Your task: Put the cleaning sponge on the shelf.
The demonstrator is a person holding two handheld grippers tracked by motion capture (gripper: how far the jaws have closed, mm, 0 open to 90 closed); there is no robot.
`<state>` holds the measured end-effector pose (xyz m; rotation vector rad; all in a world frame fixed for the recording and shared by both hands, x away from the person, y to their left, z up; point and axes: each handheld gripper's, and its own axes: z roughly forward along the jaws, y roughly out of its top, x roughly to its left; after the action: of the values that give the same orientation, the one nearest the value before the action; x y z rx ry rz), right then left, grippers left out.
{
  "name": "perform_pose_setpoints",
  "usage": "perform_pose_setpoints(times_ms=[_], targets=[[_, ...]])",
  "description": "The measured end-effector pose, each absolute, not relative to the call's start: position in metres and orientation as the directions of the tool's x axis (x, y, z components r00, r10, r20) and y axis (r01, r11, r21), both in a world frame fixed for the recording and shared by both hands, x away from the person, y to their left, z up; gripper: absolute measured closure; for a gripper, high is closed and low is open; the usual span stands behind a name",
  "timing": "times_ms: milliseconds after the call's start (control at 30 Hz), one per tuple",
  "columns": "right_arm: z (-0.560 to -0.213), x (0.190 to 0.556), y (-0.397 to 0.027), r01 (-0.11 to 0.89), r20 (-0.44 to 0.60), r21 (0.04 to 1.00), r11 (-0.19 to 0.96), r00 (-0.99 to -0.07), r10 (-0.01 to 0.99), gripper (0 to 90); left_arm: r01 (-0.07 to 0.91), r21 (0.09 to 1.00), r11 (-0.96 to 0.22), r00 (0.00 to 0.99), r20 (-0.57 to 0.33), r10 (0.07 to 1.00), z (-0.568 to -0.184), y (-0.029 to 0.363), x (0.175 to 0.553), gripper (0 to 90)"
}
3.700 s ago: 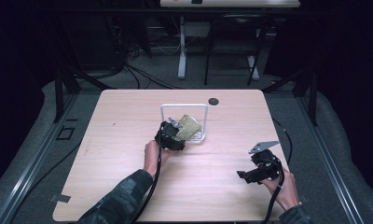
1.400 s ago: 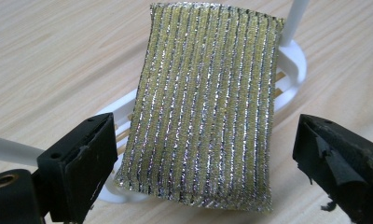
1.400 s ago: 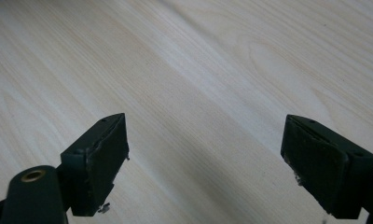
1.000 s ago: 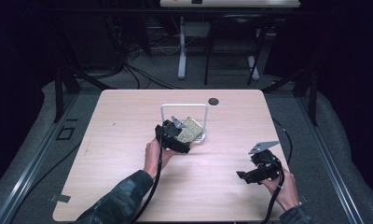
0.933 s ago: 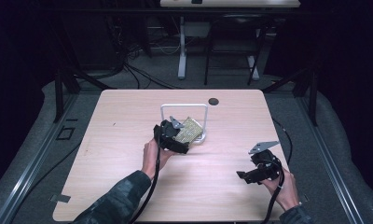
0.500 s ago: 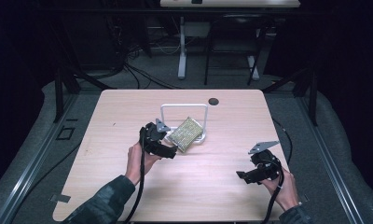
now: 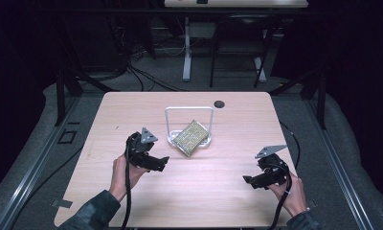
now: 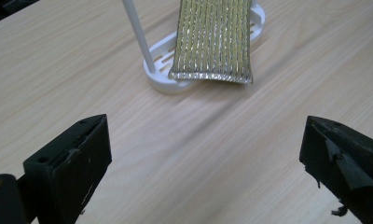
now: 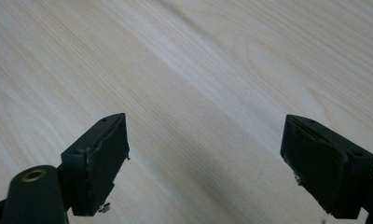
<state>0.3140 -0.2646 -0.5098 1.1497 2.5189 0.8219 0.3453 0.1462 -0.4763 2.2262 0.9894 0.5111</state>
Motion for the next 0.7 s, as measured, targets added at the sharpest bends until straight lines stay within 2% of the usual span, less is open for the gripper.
perform_pose_setpoints(times_ms=[300, 700], targets=[[-0.510, 0.314, -0.263, 0.610, 0.003, 0.588, 0.530, -0.658, 0.753, 14.8, 0.540, 0.682, -0.492, 0.623, 0.069, 0.779, -0.483, 0.177, 0.321, 1.8], [-0.511, 0.313, -0.263, 0.610, -0.005, 0.581, 0.538, -0.659, 0.752, 14.9, 0.614, 0.628, -0.478, 0.595, 0.030, 0.803, -0.507, 0.209, 0.296, 0.2]])
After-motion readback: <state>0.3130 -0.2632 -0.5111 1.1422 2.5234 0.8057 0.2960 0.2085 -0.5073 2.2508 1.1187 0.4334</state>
